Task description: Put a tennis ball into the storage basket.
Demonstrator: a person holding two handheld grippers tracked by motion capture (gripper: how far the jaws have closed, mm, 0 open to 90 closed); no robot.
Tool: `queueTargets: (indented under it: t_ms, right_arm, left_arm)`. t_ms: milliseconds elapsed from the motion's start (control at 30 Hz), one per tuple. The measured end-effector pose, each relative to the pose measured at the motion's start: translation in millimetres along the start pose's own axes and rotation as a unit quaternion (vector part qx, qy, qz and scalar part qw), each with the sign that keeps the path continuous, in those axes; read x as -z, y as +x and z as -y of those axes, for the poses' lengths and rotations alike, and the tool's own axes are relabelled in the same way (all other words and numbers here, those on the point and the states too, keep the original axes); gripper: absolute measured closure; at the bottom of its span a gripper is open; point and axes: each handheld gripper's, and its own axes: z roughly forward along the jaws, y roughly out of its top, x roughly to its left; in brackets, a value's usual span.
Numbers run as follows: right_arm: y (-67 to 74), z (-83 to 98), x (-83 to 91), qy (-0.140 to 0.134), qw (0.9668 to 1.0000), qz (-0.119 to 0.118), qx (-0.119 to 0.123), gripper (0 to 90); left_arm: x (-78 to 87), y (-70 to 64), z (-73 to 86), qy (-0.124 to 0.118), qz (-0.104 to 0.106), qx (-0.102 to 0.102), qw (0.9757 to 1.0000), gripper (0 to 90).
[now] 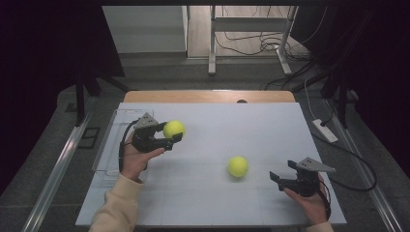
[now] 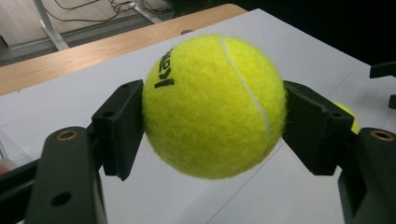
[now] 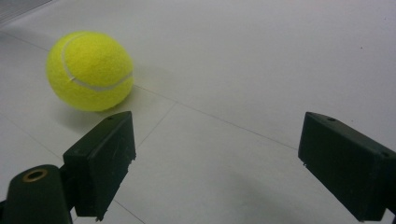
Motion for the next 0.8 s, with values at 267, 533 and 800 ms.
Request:
queueTargets:
  t_ms: [267,533,800]
  right_arm:
    - [0.3,0.0,-0.3,0.001,1.0000,0.000,0.000,10.8]
    - [0.6,-0.3,-0.4,0.001,1.0000,0.000,-0.001,10.8]
    - [0.6,-0.5,0.0,0.001,1.0000,0.001,-0.001,10.8]
  left_arm:
    - [3.9,4.3,0.3,-0.003,-0.005,0.004,1.0000,27.3]
    - [9.0,9.0,1.0,-0.007,-0.012,0.010,0.9998,27.3]
    - [13.8,13.2,1.1,-0.010,-0.019,0.015,0.9997,27.3]
